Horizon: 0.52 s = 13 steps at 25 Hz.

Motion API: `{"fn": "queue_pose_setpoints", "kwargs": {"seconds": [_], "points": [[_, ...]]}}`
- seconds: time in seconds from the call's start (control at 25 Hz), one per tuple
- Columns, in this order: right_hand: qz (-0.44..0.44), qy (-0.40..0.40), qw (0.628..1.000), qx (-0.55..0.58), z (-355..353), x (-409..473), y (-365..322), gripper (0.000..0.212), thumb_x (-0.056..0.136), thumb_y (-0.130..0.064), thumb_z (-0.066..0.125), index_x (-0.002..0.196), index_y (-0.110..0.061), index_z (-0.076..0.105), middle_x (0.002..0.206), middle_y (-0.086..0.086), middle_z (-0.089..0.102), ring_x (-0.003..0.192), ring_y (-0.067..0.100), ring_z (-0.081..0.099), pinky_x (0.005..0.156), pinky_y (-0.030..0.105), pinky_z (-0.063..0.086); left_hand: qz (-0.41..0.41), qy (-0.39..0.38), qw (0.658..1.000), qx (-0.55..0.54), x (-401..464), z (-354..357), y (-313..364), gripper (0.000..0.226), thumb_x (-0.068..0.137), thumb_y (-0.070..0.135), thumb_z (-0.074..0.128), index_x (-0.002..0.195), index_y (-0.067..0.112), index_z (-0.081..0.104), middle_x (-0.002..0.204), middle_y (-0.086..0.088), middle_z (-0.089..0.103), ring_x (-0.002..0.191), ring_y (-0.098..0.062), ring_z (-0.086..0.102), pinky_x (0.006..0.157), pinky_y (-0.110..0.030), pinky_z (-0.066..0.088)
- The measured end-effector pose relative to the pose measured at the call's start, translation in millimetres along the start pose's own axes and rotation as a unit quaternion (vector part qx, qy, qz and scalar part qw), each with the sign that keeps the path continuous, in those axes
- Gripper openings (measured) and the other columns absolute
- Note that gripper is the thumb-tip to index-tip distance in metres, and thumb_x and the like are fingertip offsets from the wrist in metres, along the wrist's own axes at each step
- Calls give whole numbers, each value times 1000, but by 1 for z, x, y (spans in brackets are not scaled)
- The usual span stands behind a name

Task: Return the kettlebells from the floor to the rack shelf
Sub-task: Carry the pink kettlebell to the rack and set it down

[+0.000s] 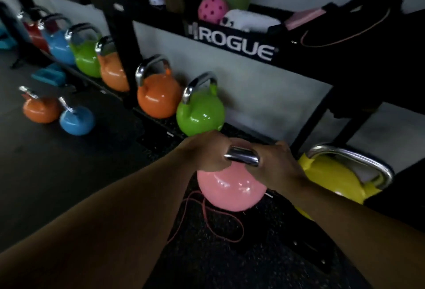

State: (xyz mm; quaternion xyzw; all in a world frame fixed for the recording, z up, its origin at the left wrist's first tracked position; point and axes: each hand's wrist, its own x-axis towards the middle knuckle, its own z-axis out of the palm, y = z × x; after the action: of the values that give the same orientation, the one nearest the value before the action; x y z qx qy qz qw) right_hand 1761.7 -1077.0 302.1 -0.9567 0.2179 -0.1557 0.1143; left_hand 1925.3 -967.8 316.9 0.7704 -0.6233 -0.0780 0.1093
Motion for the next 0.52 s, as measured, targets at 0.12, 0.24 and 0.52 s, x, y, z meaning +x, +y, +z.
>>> {"fn": "queue_pose_setpoints", "kwargs": {"seconds": [0.12,0.24,0.52], "points": [[30,40,999,5,4,34,27,44,59,-15,80,102,-23,74,83,9,77,78,32,72,77,44,56,54,-7,998,38,65,1,-19,26,73,29,69,93,14,70,92,-11,74,88,-31,69,65,-27,45],[92,52,994,-17,18,57,53,28,65,-19,77,93,-18,72,78,13,75,76,34,70,78,42,48,97,-7,993,59,118,11,-31,19,74,29,71,89,17,69,90,-8,73,85,-30,69,62,-27,41],[180,65,981,-2,39,81,90,15,72,-21,71,86,-16,66,76,13,72,76,37,68,70,37,46,147,20,989,16,188,38,-45,11,68,29,70,77,26,64,67,1,67,63,-23,64,52,-22,31]]}}
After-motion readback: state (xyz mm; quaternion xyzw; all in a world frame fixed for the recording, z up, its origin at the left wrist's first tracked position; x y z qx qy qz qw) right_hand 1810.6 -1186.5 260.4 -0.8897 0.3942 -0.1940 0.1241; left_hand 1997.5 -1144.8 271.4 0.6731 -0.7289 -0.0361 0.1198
